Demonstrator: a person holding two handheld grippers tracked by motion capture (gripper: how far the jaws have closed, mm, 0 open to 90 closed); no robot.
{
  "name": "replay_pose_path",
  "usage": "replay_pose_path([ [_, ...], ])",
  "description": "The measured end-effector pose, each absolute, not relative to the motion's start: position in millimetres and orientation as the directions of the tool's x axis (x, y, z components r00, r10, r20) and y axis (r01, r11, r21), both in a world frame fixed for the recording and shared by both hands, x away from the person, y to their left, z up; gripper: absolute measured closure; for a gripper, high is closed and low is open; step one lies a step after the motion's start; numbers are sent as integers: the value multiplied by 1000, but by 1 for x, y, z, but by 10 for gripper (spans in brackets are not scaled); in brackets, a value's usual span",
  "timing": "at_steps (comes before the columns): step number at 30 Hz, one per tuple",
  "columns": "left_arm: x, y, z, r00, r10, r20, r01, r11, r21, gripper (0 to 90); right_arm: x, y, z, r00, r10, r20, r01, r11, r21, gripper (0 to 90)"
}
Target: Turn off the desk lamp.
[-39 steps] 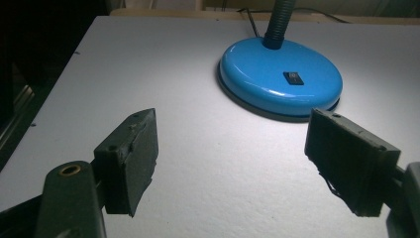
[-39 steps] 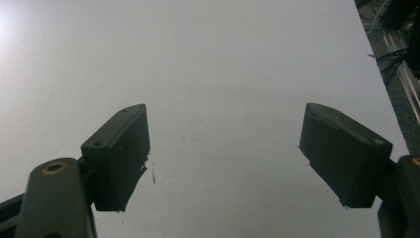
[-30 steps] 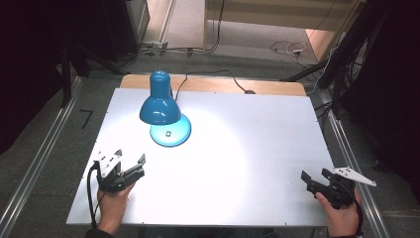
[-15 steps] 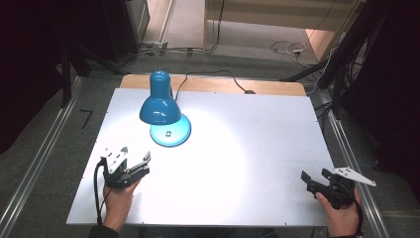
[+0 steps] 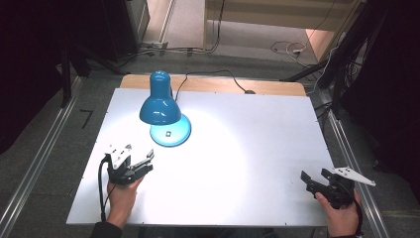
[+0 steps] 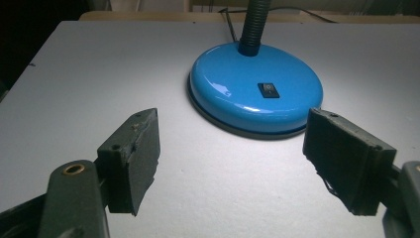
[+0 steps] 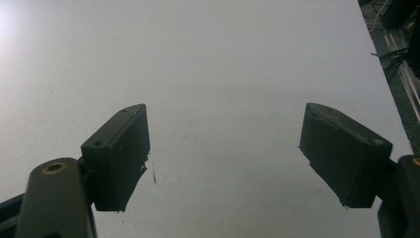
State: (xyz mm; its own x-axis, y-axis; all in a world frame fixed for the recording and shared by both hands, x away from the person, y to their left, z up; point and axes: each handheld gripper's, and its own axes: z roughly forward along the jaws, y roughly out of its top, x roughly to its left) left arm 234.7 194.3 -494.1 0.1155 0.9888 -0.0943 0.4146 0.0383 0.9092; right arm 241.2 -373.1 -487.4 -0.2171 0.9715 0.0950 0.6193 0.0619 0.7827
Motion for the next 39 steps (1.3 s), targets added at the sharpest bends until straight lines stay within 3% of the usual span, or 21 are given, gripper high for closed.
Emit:
replay_pose_path([
  [39,256,182,-501,138,988,-76,444,7,896,229,242,-373,-489,-215,972,97,626,62,777,183],
])
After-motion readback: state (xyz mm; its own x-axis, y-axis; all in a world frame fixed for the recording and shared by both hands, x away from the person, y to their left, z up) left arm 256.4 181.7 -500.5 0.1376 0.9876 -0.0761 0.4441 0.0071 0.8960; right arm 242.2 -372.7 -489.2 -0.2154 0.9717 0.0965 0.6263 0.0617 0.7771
